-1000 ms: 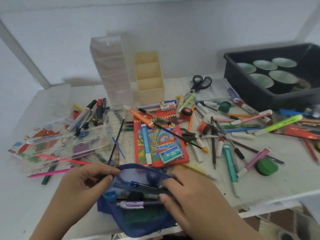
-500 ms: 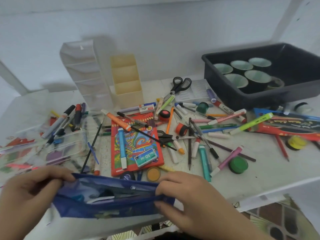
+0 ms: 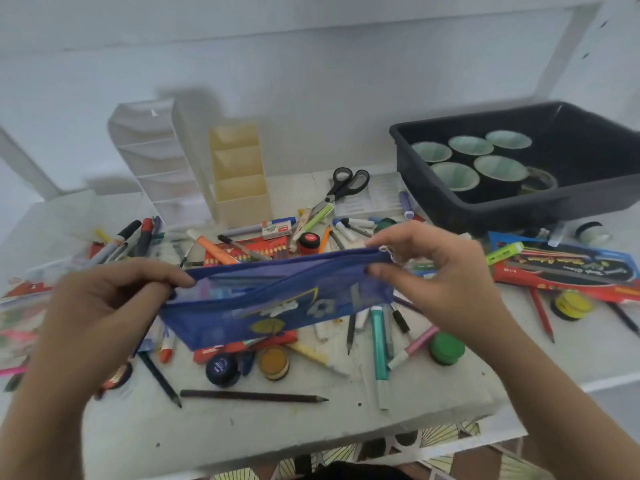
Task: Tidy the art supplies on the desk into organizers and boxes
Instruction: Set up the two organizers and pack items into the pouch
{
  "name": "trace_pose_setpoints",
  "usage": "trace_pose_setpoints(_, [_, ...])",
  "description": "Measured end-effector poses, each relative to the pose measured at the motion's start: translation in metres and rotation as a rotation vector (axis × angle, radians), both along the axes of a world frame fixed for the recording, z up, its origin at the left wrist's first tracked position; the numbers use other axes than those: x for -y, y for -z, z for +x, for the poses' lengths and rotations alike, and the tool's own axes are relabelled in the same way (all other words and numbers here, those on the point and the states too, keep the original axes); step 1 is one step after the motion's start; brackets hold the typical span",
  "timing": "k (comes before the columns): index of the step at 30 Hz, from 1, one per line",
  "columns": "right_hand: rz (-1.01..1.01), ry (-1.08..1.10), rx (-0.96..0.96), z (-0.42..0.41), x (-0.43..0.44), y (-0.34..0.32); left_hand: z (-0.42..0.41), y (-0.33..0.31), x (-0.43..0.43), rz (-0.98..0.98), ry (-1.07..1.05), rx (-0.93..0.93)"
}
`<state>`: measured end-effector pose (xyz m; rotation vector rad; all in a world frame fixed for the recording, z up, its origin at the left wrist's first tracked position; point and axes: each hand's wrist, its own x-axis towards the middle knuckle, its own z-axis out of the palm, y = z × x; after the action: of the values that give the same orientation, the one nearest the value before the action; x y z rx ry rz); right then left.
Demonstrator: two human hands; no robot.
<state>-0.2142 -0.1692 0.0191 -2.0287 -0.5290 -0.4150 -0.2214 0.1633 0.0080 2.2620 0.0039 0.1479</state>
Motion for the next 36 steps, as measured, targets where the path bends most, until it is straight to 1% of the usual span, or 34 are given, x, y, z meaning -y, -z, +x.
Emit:
trace_pose_setpoints(4, [0.076, 0.037, -0.071, 0.02, 0.029, 0.003, 0.009, -0.017, 0.049, -0.021, 0.052, 0.171])
trace_pose_setpoints(7, [0.104, 0.041, -0.108, 0.028, 0.043, 0.013, 0.016, -0.018, 0.071, 0.029, 0.027, 0.235])
trace_pose_setpoints(11, [0.053, 0.085, -0.113, 0.039, 0.054, 0.029, 0.02, -0.01, 0.09, 0.036, -0.006, 0.214])
trace_pose_setpoints(14, [0.042, 0.068, -0.159, 0.046, 0.057, 0.041, 0.021, -0.004, 0.099, 0.096, -0.016, 0.181])
trace_pose_setpoints(16, [0.024, 0.041, -0.181, 0.047, 0.059, 0.05, 0.024, 0.0, 0.106, 0.133, -0.062, 0.154])
trace_pose_setpoints(18, [-0.019, 0.019, -0.174, 0.044, 0.06, 0.058, 0.025, -0.001, 0.116, 0.167, -0.099, 0.195])
trace_pose_setpoints(20, [-0.026, -0.009, -0.151, 0.039, 0.063, 0.064, 0.024, -0.004, 0.133, 0.231, -0.045, 0.326])
trace_pose_setpoints(22, [-0.007, -0.038, -0.147, 0.035, 0.065, 0.067, 0.02, -0.005, 0.155, 0.283, 0.092, 0.386])
trace_pose_setpoints(25, [0.019, -0.056, -0.088, 0.028, 0.067, 0.069, 0.017, -0.001, 0.189, 0.314, 0.328, 0.323])
trace_pose_setpoints(27, [0.009, -0.058, -0.049, 0.023, 0.068, 0.071, 0.016, 0.003, 0.208, 0.339, 0.421, 0.274])
trace_pose_setpoints(29, [-0.028, -0.059, -0.03, 0.02, 0.067, 0.073, 0.016, 0.008, 0.219, 0.348, 0.453, 0.254])
trace_pose_setpoints(31, [-0.054, -0.063, -0.007, 0.016, 0.068, 0.076, 0.016, 0.01, 0.224, 0.338, 0.436, 0.247])
trace_pose_setpoints(36, [-0.065, -0.01, 0.006, 0.005, 0.066, 0.082, 0.01, 0.012, 0.223, 0.337, 0.427, 0.251])
